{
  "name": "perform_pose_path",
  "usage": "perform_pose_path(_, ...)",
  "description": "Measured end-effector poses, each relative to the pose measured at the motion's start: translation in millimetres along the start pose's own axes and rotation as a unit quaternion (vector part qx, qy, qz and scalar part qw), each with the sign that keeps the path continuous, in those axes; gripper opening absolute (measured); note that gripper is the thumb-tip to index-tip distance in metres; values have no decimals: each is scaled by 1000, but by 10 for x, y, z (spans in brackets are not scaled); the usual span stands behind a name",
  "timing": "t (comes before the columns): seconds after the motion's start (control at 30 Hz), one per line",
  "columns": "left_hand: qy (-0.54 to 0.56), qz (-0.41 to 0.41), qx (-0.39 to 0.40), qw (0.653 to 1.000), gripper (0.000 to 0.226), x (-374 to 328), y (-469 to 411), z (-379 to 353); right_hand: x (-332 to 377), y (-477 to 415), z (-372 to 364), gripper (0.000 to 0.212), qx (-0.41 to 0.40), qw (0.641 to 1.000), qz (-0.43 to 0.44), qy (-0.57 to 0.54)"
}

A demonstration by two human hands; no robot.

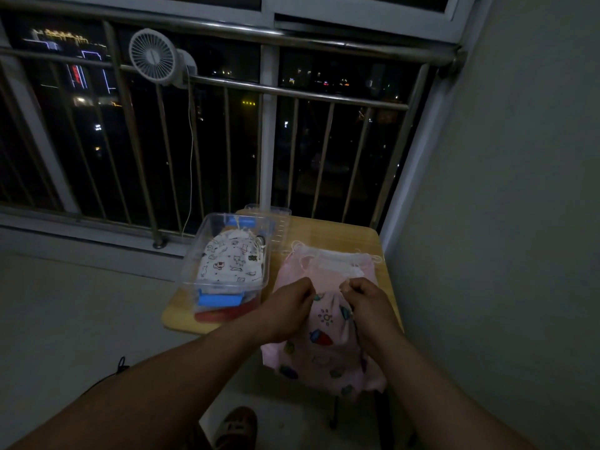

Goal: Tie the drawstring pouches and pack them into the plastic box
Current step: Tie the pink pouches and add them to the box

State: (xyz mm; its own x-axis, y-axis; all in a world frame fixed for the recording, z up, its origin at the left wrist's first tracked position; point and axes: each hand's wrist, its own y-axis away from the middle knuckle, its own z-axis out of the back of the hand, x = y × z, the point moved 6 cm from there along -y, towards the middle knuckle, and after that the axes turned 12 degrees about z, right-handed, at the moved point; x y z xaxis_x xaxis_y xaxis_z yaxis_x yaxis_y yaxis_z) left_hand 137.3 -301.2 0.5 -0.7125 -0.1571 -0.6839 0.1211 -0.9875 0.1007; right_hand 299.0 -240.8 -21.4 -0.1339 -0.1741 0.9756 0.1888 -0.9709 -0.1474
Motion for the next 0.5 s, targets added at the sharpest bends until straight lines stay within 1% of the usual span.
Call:
perform_pose_path(0.1,-26,-22,-18,999,16,82,-7,-17,-57,25,-30,22,-1,1000,-11,17)
perform_pose_path(0.17,12,11,-15,1000,18,144,3,-41,-47,50,-48,21,0,999,4,39)
perform_pose_path(0.2,61,45,-3,997,21,160,11,-51,-11,43,-48,21,0,998,17,59)
perform_pose_path(0.23,132,81,20,988,26,191,22,-81,34,31,-49,20,1,996,27,79)
perform_pose_path(0.27,216,108,53,969,31,216,30,-125,93,14,-38,20,-3,995,37,95)
perform_pose_path(0.3,295,135,84,942,37,218,55,-157,144,-13,-19,20,-10,994,47,101)
perform_pose_path(0.33,335,153,108,924,41,202,79,-168,183,-52,2,19,-16,993,55,103)
perform_pose_path(0.37,341,155,120,919,41,173,92,-156,209,-103,23,19,-21,993,61,100)
perform_pose_path(0.4,308,138,110,935,36,143,70,-116,239,-151,40,19,-25,993,67,97)
perform_pose_path(0.47,254,109,58,959,24,122,2,-13,254,-216,32,19,-17,994,58,87)
perform_pose_path(0.5,260,102,30,960,21,112,-34,50,252,-220,26,21,-6,997,44,67)
